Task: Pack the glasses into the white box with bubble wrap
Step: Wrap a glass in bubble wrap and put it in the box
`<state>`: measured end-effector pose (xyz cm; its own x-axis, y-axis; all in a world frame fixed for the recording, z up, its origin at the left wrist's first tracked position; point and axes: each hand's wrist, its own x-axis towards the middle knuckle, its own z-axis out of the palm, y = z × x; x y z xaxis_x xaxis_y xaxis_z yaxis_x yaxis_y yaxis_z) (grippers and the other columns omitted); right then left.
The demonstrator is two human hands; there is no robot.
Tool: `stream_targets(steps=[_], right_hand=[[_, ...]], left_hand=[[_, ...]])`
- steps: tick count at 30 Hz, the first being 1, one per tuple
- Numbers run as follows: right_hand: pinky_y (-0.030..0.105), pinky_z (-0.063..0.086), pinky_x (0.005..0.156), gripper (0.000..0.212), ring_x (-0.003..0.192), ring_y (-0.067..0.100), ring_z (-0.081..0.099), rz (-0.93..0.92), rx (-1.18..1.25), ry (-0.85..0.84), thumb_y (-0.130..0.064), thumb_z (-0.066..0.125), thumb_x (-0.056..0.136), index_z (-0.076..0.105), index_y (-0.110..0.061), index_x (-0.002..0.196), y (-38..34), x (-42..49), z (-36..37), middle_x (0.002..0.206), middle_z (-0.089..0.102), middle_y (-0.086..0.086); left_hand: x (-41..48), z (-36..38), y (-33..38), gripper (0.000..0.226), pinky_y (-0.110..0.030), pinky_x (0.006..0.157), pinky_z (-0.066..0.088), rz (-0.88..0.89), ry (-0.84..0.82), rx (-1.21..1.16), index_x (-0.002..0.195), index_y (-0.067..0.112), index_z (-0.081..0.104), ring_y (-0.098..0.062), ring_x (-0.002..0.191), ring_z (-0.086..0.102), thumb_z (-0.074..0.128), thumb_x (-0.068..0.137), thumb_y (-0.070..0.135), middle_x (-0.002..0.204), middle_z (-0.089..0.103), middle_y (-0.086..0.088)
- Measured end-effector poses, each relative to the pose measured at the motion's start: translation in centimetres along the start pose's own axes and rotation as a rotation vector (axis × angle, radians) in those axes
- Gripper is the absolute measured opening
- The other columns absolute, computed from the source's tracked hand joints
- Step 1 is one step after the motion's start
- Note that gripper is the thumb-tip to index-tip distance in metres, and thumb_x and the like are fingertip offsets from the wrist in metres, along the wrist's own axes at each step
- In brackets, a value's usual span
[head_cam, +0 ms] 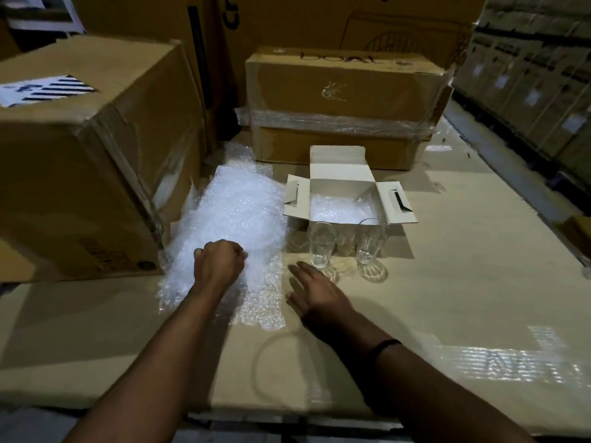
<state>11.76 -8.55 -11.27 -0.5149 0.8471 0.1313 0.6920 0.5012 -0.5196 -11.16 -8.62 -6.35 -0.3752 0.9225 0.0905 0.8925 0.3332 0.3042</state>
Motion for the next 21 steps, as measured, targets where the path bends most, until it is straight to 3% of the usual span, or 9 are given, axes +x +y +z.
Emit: stream_targets(steps=[3, 6, 9, 11, 13, 16, 18, 21], right_hand=[[0.027, 0.023, 0.116, 0.052, 0.141, 0.020, 0.031, -0.014, -0.081, -0.039, -0.042, 0.049, 0.095, 0.046, -0.016, 0.139, 0.4, 0.6, 0.5, 0.153, 0.037, 0.002], [0.022, 0.022, 0.112, 0.041, 0.137, 0.018, 0.036, -0.042, -0.057, -0.024, -0.034, 0.049, 0.096, 0.055, -0.014, 0.131, 0.2, 0.5, 0.5, 0.146, 0.047, 0.004], [0.024, 0.043, 0.091, 0.024, 0.107, 0.016, 0.057, 0.021, 0.139, 0.100, -0.030, 0.051, 0.097, 0.066, -0.016, 0.109, -0.8, 0.7, -0.2, 0.112, 0.067, 0.002], [0.028, 0.047, 0.080, 0.027, 0.095, 0.019, 0.061, 0.141, 0.261, 0.156, -0.034, 0.049, 0.098, 0.067, -0.016, 0.107, -1.7, 1.5, -0.5, 0.102, 0.069, 0.003], [0.028, 0.043, 0.083, 0.035, 0.102, 0.024, 0.060, 0.157, 0.178, 0.144, -0.039, 0.044, 0.098, 0.065, -0.014, 0.109, -1.9, 2.2, 0.3, 0.108, 0.067, 0.005], [0.031, 0.037, 0.106, 0.054, 0.126, 0.026, 0.047, 0.067, -0.134, 0.056, -0.049, 0.033, 0.093, 0.057, -0.015, 0.127, -1.2, 2.3, 2.4, 0.133, 0.055, 0.006], [0.034, 0.030, 0.114, 0.059, 0.135, 0.025, 0.039, 0.076, -0.186, 0.034, -0.050, 0.032, 0.092, 0.050, -0.016, 0.137, -0.7, 2.4, 3.0, 0.144, 0.047, 0.007], [0.034, 0.031, 0.114, 0.059, 0.134, 0.023, 0.040, 0.061, -0.196, 0.052, -0.051, 0.029, 0.093, 0.052, -0.017, 0.135, -0.4, 2.7, 3.2, 0.143, 0.049, 0.006]], left_hand=[[0.1, -1.0, -0.4, 0.025, -0.040, 0.083, 0.035, 0.026, 0.169, -0.175, 0.091, 0.018, 0.077, -0.034, 0.097, 0.063, 0.056, 0.097, 0.030, 0.096, 0.074, -0.006], [-1.1, -1.4, -0.4, 0.019, -0.041, 0.079, 0.038, 0.149, 0.289, -0.271, 0.086, 0.012, 0.076, -0.034, 0.091, 0.063, 0.061, 0.094, 0.022, 0.093, 0.074, -0.006], [-2.9, -0.9, -0.4, 0.004, -0.043, 0.080, 0.047, 0.178, 0.301, -0.351, 0.086, 0.016, 0.076, -0.029, 0.090, 0.063, 0.072, 0.086, 0.018, 0.094, 0.074, -0.001], [-3.4, -0.3, -0.7, 0.002, -0.040, 0.080, 0.048, 0.142, 0.262, -0.357, 0.082, 0.019, 0.075, -0.025, 0.090, 0.064, 0.075, 0.082, 0.017, 0.092, 0.074, 0.001], [-3.6, 0.3, -0.9, 0.004, -0.036, 0.080, 0.043, 0.078, 0.166, -0.287, 0.079, 0.022, 0.073, -0.024, 0.091, 0.064, 0.075, 0.082, 0.019, 0.090, 0.073, 0.002], [-3.1, 0.4, -1.5, 0.007, -0.035, 0.080, 0.039, 0.013, 0.086, -0.227, 0.085, 0.023, 0.071, -0.025, 0.093, 0.065, 0.066, 0.089, 0.024, 0.089, 0.074, 0.002], [-2.5, 0.2, -1.9, 0.014, -0.036, 0.082, 0.040, 0.011, 0.115, -0.215, 0.094, 0.021, 0.072, -0.028, 0.095, 0.064, 0.058, 0.094, 0.024, 0.095, 0.074, -0.002], [-1.9, -0.9, -1.8, 0.019, -0.039, 0.088, 0.044, -0.013, 0.174, -0.306, 0.100, 0.017, 0.073, -0.030, 0.097, 0.063, 0.055, 0.096, 0.024, 0.100, 0.073, -0.005]])
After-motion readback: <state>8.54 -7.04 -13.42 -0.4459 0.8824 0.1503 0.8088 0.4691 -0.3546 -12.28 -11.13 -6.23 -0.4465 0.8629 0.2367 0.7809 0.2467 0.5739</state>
